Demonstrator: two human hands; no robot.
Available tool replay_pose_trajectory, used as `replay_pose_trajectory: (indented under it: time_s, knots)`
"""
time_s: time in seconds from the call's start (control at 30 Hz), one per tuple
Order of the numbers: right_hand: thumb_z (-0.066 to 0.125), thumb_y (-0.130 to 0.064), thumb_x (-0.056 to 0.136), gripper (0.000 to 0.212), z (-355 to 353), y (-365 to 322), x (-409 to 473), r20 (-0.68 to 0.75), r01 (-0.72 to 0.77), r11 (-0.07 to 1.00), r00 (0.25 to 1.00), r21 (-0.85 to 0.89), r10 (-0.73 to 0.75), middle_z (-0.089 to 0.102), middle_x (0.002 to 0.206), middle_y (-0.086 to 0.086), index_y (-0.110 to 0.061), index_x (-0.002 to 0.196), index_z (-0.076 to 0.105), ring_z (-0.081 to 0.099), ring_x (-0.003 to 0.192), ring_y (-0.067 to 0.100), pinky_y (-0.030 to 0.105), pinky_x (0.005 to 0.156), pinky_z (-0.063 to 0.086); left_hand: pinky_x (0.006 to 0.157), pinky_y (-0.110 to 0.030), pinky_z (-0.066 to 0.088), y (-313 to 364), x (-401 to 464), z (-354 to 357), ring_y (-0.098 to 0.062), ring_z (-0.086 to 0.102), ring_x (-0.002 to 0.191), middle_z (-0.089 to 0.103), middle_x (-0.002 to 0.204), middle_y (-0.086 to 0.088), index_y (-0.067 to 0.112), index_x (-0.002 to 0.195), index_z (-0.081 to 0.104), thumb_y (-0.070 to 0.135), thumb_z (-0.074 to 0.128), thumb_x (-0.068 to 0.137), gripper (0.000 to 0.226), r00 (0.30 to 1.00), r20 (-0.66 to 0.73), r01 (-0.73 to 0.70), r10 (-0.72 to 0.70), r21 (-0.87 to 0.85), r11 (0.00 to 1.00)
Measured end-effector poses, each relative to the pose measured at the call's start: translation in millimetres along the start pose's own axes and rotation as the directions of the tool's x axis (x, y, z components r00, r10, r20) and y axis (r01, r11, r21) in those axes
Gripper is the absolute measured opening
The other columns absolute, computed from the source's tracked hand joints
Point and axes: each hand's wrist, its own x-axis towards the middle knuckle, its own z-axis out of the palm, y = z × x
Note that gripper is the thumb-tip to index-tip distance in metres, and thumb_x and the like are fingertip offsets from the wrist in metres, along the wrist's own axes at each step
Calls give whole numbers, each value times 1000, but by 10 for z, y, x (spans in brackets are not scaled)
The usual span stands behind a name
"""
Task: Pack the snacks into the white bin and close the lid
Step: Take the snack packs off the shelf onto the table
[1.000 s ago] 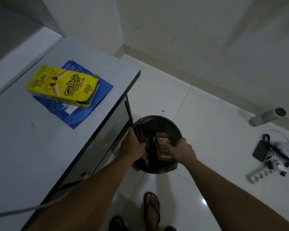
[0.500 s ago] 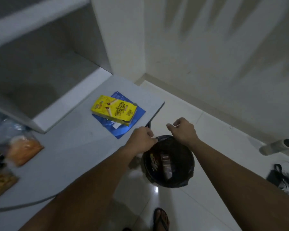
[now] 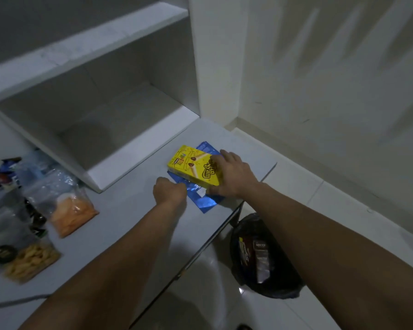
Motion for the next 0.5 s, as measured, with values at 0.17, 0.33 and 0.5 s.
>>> replay_pose_trajectory:
  time_s: [0.17, 0.33, 0.5]
  knots:
    - [72, -58, 69, 91, 70, 73, 151, 9, -93, 992, 996, 87, 92, 42, 142, 10, -28, 144, 32, 46, 124, 35, 45, 100, 43, 73, -49, 56, -63, 349, 208, -41, 66, 97, 63, 114, -27, -6, 105, 59, 9, 57, 53, 54, 984, 2, 162, -176, -408, 899]
    - [64, -56, 78, 77, -20, 123, 97, 4, -158, 971, 987, 178, 160, 50, 133, 14, -27, 144, 34, 51, 117, 34, 37, 93, 41, 63, -47, 59, 27, 302, 267, -33, 69, 72, 67, 97, -19, 0, 98, 60, 5, 64, 52, 46, 973, 61, 221, -223, -535, 816]
    - [67, -50, 80, 71, -195, 220, -28, 8, -237, 874, 966, 424, 258, 51, 136, 13, -28, 141, 40, 50, 121, 34, 34, 91, 40, 73, -47, 59, 201, -37, 271, -34, 67, 77, 66, 95, -19, 3, 92, 61, -10, 67, 74, 23, 988, 112, 145, -103, -503, 852]
